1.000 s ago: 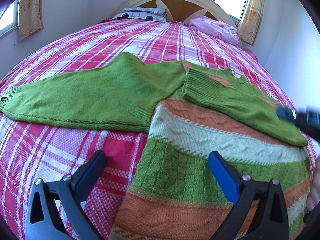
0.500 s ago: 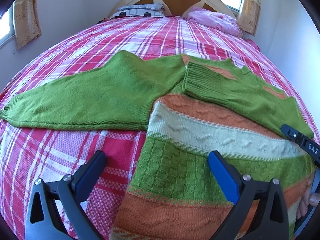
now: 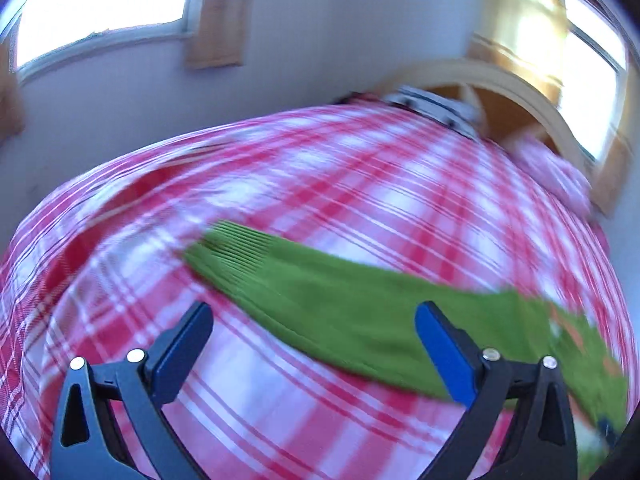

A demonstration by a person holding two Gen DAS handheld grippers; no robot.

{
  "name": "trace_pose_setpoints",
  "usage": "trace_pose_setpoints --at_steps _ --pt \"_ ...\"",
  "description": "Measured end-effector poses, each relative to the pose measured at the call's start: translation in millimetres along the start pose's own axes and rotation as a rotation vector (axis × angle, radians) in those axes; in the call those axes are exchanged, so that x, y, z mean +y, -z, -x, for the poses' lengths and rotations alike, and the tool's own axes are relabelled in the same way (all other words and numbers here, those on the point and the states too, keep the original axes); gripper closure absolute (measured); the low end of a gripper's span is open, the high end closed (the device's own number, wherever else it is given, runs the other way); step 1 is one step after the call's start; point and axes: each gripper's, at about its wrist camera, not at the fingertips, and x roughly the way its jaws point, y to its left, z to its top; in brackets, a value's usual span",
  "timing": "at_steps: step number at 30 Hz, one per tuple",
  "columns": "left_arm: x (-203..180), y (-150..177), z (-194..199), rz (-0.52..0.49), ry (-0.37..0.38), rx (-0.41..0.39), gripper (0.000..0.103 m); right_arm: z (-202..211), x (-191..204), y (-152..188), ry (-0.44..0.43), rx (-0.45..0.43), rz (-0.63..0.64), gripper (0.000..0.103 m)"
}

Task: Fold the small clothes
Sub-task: 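Reach the left tool to the other green sleeve cuff and close on it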

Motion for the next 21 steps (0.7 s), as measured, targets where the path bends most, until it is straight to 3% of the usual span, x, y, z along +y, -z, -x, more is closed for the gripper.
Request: trace_pose_setpoints --at_steps 2,4,7,13,16,20,21 --pt "16.3 -6.1 -18.9 0.048 -0.036 0.029 0.024 0.0 -0.4 0.2 0.001 0.000 0.001 0.092" --pt "32.3 -10.0 -45.5 0.104 -0.056 0.103 0.036 -0.1 0.2 0.2 0.005 0.000 0.004 0.092" --pt "50.4 -9.7 -75.6 0.205 -0.050 0.188 0.038 -0.2 0.6 0.3 0.008 0.000 0.005 0.092" --pt "32.5 -10.5 -88.4 0.142 -0.058 0.152 0.039 -0.2 0.7 0.4 0.009 -0.001 0.006 0.092" --pt "34.5 -12.6 -90.1 0.137 -0.065 0.143 0.048 -0.2 0.8 0.4 0.008 -0.001 0.005 0.092" --pt "43.3 -13.9 -89.0 0.167 -0.076 0.134 0.074 -0.3 1.1 0.4 0.012 -0.001 0.008 0.092" --pt "43.7 -14.2 -89.6 0.170 -0.074 0.134 0.074 -0.2 0.8 0.4 0.010 -0.001 0.007 0.092"
